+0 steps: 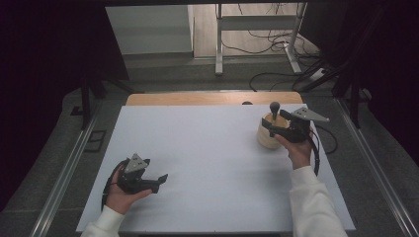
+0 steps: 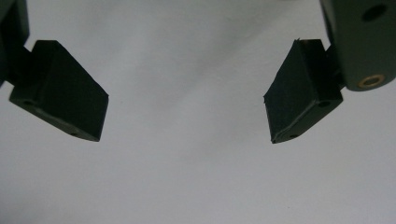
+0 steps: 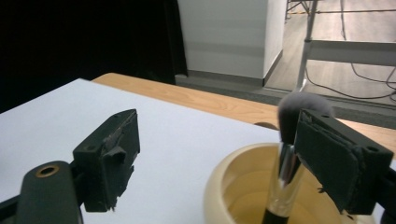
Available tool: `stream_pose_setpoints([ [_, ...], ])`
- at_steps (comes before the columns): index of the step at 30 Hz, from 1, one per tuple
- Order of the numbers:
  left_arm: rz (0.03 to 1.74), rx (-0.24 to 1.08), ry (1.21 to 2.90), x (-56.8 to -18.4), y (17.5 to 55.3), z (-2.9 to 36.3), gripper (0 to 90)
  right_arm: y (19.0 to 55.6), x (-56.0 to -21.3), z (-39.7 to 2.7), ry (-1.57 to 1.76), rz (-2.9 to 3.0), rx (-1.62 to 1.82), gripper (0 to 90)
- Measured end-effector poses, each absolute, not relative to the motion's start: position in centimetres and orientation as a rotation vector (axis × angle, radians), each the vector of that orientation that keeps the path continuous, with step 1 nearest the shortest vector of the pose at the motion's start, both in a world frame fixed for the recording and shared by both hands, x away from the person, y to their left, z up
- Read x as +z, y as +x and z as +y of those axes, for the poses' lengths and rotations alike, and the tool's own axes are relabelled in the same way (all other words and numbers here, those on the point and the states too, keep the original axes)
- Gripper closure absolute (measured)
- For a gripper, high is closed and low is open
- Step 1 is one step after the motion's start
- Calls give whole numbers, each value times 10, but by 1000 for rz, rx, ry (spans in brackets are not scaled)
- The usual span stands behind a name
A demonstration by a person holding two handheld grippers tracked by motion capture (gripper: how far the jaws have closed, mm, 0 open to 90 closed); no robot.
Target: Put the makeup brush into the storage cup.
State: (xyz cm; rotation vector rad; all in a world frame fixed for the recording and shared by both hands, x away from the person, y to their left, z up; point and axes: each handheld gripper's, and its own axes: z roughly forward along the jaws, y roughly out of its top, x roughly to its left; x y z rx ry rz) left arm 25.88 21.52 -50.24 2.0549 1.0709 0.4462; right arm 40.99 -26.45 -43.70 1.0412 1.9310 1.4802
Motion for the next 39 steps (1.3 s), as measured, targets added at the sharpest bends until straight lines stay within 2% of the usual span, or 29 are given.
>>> stream_pose_setpoints([
  [15,1078,449,2045,-502,259,218,141,361,-440,-256,912,2093,1435,110],
  [31,1078,447,2046,-503,259,218,141,314,-478,-282,973,2233,1316,95],
  [39,1082,446,2048,-504,259,217,141,309,-495,-291,1006,2282,1251,97],
])
